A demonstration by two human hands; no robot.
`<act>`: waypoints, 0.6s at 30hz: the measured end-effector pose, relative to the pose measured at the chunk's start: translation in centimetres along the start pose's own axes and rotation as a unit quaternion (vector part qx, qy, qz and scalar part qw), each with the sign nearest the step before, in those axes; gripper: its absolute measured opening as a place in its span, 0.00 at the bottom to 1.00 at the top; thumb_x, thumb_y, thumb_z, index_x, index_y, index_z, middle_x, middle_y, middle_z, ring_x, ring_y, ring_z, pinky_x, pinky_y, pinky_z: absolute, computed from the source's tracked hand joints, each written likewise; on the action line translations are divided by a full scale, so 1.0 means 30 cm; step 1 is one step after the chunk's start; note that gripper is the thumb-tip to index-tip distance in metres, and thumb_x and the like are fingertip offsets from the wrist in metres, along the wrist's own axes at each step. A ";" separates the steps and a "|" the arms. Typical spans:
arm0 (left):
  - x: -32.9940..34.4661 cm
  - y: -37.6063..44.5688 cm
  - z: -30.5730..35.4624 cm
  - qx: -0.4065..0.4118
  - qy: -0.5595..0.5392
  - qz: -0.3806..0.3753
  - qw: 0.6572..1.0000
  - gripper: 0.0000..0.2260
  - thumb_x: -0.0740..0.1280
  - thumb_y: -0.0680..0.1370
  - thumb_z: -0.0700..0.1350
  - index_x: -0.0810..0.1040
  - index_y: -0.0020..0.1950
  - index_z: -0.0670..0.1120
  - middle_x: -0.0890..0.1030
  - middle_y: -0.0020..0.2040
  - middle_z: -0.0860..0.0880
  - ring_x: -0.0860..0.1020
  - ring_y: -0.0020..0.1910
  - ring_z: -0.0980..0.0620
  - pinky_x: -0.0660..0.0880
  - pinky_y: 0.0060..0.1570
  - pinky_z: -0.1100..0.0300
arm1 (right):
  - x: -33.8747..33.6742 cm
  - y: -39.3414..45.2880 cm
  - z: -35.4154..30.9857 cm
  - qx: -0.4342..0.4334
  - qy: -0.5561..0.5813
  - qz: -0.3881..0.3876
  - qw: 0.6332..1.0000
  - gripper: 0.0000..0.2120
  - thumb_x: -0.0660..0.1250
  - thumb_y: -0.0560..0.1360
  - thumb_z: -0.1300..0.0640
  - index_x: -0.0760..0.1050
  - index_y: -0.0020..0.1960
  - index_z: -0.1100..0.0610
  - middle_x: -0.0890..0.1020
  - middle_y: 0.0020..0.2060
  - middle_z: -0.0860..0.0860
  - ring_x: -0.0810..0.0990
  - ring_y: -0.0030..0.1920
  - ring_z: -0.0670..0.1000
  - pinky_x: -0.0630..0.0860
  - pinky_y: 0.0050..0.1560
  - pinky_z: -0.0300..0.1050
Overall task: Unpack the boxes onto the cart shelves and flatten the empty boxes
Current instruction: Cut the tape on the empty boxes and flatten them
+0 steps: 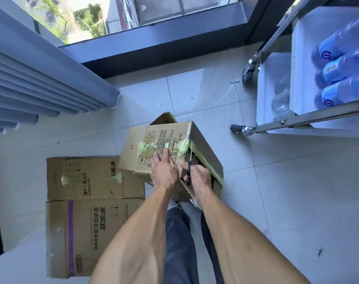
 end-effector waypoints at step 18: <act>-0.009 0.001 0.187 -0.073 -0.189 0.010 0.979 0.09 0.71 0.72 0.58 0.79 0.44 0.54 0.57 0.78 0.42 0.56 0.78 0.41 0.51 0.74 0.37 | -0.091 -0.025 -0.062 -0.070 -0.095 0.048 0.992 0.13 0.73 0.67 0.45 0.75 0.37 0.54 0.82 0.29 0.50 0.79 0.33 0.51 0.74 0.37 0.44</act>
Point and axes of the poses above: each hand's wrist, its own y-axis towards the middle knuckle, its own x-axis out of the palm, z = x × y, the point moved 1 cm from there along y, towards the middle knuckle
